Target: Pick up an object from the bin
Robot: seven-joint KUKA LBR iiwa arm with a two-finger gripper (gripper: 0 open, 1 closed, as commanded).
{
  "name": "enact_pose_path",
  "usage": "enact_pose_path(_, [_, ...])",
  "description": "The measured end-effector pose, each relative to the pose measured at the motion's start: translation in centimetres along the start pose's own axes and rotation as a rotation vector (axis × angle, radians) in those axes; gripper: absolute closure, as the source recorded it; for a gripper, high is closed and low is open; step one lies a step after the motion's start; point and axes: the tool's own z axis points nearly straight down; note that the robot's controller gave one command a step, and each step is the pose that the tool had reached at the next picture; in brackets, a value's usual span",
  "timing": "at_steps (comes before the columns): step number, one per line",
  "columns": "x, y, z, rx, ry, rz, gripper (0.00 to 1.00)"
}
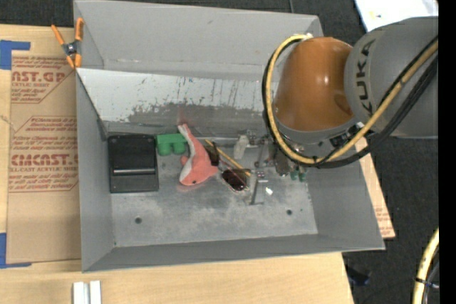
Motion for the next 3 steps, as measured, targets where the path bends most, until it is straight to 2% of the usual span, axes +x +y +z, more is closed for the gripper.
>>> enact_pose_path(1, [-0.2, 0.0, -0.5, 0.0, -0.008, 0.001, 0.0])
enact_pose_path(2, [-3.7, -2.6, 8.2, -0.001, -0.011, 0.024, 0.0])
enact_pose_path(3, [-4.4, -2.7, 11.7, -0.001, -0.015, 0.122, 0.0])
